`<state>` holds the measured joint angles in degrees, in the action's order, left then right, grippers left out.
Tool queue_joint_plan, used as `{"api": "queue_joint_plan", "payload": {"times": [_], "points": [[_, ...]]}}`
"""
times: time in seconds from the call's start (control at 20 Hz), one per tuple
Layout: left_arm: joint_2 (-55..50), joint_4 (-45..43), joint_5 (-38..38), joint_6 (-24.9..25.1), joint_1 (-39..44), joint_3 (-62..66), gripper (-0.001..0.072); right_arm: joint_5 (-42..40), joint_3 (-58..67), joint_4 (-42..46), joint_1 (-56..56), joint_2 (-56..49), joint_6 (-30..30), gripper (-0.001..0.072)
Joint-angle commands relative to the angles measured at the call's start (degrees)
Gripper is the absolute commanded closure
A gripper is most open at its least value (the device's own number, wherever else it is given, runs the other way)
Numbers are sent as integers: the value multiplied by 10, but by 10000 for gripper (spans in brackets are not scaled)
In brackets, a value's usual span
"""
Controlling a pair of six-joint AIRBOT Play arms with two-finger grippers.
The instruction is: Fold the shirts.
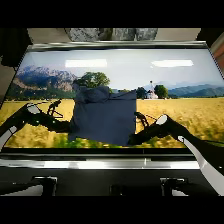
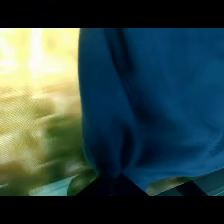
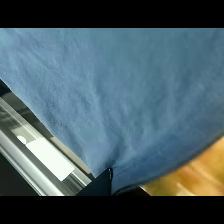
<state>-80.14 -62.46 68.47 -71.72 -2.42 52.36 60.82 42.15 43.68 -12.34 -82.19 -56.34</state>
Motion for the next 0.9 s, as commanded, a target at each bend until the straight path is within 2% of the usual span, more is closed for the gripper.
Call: {"api": "queue_joint_plan", "payload": {"times": [0.0, 0.2, 0.3, 0.4, 0.65, 0.85], "points": [[7, -12, 15, 15, 0, 30, 674, -31, 24, 15, -17, 13, 12, 668], [67, -31, 21, 15, 0, 171, 675, -18, 185, 205, -17, 102, 12, 669], [109, -31, 26, 19, 4, 282, 675, -10, 322, 325, -17, 152, 0, 669], [148, -31, 29, 28, 15, 415, 675, -1, 470, 408, -17, 189, 5, 669], [214, -31, 20, 23, 51, 740, 675, 10, 786, 430, -18, 242, 24, 668], [300, -31, -2, 1, 57, 715, 674, 35, 807, 433, -18, 309, 0, 668]]}}
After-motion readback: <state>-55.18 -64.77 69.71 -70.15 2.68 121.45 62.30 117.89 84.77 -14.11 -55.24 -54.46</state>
